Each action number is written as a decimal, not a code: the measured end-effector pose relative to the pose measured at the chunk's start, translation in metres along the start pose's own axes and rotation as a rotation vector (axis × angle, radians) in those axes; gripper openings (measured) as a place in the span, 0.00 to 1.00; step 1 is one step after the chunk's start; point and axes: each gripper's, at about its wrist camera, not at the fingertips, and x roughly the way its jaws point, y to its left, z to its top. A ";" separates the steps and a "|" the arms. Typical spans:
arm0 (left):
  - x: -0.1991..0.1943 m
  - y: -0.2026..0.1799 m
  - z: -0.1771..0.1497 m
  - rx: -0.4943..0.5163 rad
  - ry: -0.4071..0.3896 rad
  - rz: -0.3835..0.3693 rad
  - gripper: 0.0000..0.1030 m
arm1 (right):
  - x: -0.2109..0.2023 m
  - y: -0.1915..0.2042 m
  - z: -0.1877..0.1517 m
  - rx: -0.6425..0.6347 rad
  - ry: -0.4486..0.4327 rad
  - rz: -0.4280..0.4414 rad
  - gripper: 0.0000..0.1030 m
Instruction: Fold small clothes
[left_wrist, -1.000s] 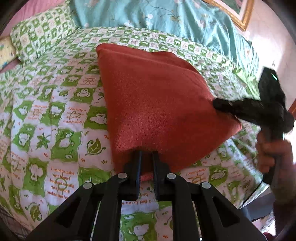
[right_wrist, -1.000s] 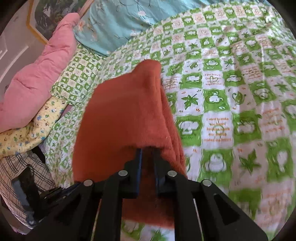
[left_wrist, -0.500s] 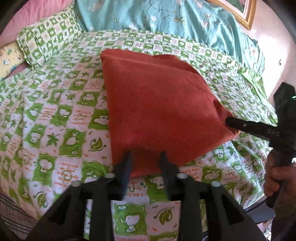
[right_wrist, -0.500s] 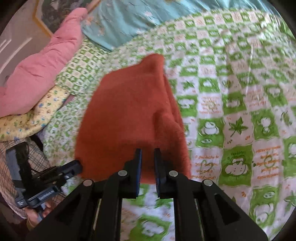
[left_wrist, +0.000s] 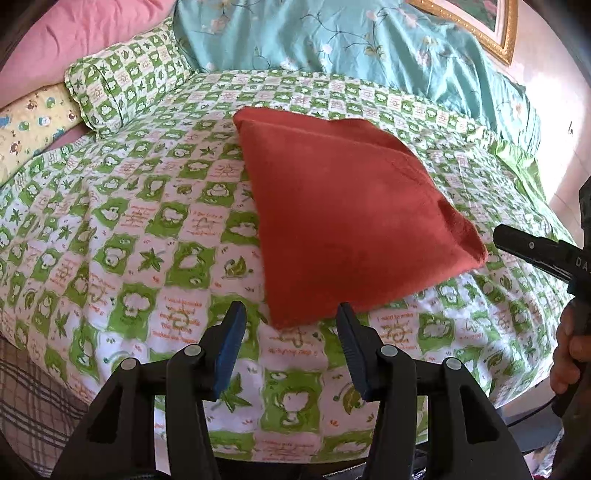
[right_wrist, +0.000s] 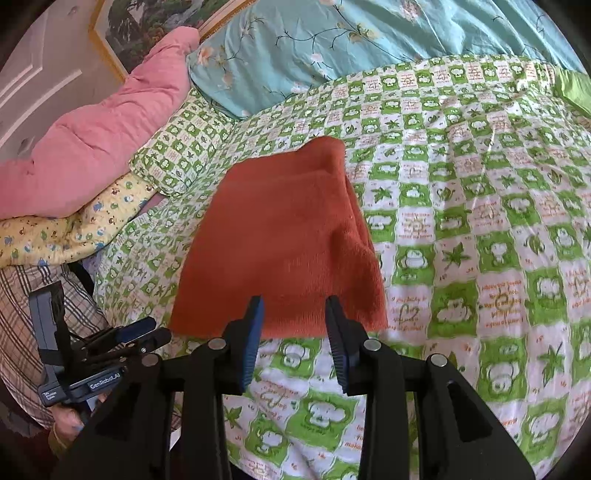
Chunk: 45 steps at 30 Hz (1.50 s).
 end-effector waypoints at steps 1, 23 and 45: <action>0.001 0.002 0.004 -0.003 -0.005 0.001 0.54 | 0.000 -0.001 0.003 0.000 -0.006 -0.004 0.35; 0.086 0.033 0.104 -0.052 0.020 0.118 0.60 | 0.125 -0.044 0.109 0.094 0.091 -0.035 0.10; 0.030 0.021 0.063 -0.055 -0.007 0.129 0.67 | 0.045 -0.005 0.056 0.066 0.016 0.029 0.40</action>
